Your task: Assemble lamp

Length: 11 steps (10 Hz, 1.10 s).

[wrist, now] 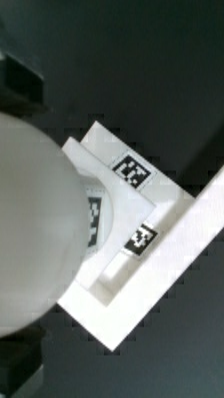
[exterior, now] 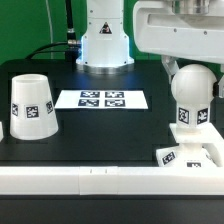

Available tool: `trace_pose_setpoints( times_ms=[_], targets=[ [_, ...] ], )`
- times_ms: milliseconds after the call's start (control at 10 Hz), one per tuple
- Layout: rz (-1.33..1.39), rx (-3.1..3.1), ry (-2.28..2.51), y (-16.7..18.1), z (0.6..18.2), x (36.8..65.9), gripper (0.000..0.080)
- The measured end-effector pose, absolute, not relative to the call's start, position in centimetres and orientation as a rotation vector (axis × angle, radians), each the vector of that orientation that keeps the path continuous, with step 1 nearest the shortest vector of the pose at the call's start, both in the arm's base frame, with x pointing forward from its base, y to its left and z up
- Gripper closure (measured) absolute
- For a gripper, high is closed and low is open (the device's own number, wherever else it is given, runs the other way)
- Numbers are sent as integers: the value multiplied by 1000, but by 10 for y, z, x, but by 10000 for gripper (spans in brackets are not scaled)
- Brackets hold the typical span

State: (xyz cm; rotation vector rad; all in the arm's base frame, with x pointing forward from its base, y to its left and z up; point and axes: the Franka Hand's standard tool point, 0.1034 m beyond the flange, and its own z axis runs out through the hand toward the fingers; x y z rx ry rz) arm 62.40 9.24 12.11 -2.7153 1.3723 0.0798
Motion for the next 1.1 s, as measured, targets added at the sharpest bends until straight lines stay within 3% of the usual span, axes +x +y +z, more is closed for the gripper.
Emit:
trace_pose_setpoints(
  times_ms=[200, 1100],
  targets=[
    [72, -2773, 1246, 92, 122, 624, 114],
    [2, -3051, -75, 90, 123, 628, 101]
  ],
)
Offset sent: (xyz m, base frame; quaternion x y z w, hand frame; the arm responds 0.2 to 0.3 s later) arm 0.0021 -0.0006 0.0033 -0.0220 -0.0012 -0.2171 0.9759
